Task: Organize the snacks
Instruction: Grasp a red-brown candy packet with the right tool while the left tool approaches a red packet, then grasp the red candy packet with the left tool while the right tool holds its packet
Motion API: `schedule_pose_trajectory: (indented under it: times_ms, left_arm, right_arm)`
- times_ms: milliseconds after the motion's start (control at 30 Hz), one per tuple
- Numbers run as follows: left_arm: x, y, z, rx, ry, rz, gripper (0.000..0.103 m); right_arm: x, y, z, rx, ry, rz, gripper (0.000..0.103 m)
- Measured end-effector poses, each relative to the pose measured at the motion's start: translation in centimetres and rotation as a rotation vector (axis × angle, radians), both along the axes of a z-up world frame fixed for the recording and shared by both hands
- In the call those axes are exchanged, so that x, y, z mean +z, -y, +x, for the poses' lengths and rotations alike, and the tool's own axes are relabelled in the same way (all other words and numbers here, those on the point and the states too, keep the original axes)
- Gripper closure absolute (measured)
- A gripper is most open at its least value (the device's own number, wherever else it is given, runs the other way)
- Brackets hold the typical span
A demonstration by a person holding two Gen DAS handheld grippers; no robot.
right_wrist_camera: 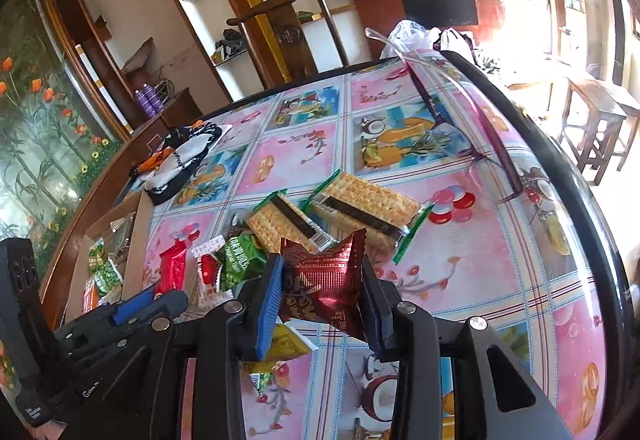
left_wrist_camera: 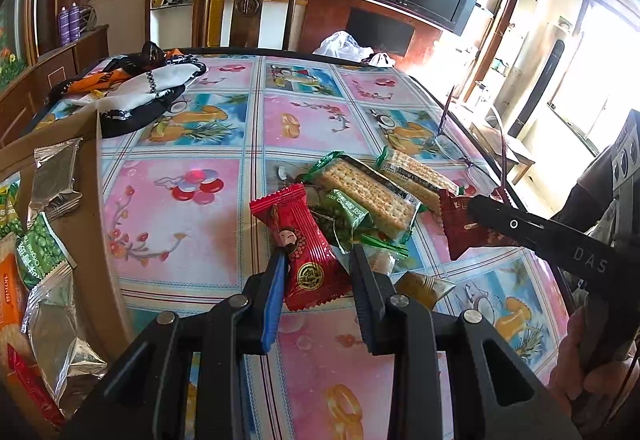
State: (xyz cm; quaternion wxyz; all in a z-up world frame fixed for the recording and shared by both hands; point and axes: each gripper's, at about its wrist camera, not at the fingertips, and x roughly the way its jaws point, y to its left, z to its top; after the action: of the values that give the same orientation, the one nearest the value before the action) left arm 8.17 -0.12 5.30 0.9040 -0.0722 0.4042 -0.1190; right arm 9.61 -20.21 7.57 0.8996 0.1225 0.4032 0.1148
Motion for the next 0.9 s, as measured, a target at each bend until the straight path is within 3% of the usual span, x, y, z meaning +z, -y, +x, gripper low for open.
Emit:
schedule_pose_trajectory:
  times_ms: [900]
  left_arm:
    - [0.46, -0.08, -0.38, -0.010, 0.002, -0.018, 0.073]
  right_arm:
    - [-0.72, -0.51, 0.02, 0.033, -0.035, 0.038, 0.065]
